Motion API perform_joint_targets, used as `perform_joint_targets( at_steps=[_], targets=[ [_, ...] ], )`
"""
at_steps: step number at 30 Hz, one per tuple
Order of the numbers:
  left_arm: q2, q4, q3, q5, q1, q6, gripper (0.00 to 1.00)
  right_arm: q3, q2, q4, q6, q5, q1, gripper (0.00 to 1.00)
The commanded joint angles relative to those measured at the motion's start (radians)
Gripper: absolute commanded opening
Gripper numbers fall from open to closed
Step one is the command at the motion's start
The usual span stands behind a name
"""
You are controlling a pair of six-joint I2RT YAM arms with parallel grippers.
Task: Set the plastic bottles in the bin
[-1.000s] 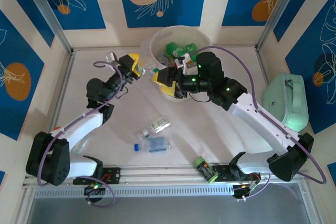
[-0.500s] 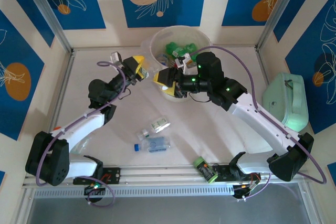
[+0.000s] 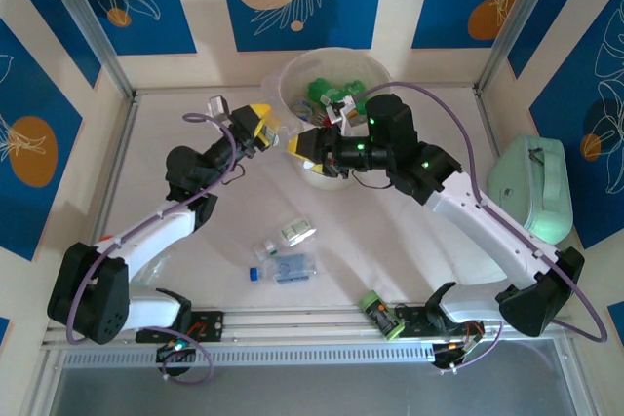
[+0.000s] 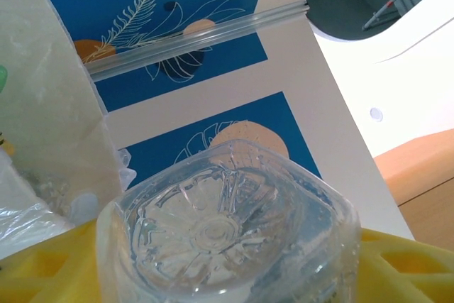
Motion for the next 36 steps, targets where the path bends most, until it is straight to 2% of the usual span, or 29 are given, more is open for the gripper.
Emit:
perform_joint_targets(
  at_steps=[1, 6, 11, 13, 16, 24, 30, 34, 36],
  targets=[
    [-0.046, -0.091, 0.043, -0.002, -0.006, 0.067, 0.99, 0.088, -0.015, -0.119, -0.083, 0.039, -0.003, 0.32],
    [-0.193, -0.503, 0.097, -0.071, -0.005, 0.277, 1.0, 0.24, 0.02, -0.267, -0.207, 0.077, -0.08, 0.31],
    [-0.291, -1.077, 0.214, -0.209, -0.005, 0.492, 1.0, 0.365, 0.08, -0.346, -0.301, 0.076, -0.212, 0.32],
    [-0.301, -1.205, 0.235, -0.241, -0.005, 0.536, 1.0, 0.401, 0.112, -0.362, -0.326, 0.065, -0.262, 0.31],
    [-0.316, -1.292, 0.22, -0.246, -0.005, 0.573, 1.0, 0.464, 0.17, -0.395, -0.368, 0.067, -0.319, 0.32],
    [-0.366, -1.396, 0.156, -0.248, -0.005, 0.612, 0.92, 0.571, 0.317, -0.435, -0.419, 0.008, -0.427, 0.32],
    [-0.374, -1.449, 0.142, -0.257, -0.005, 0.653, 0.89, 0.596, 0.401, -0.453, -0.437, -0.013, -0.478, 0.37],
    [-0.368, -1.478, 0.133, -0.26, -0.005, 0.678, 0.89, 0.607, 0.419, -0.456, -0.428, -0.004, -0.504, 0.63],
    [-0.361, -1.501, 0.131, -0.262, -0.005, 0.693, 0.89, 0.619, 0.417, -0.459, -0.426, 0.0, -0.512, 0.67]
  ],
)
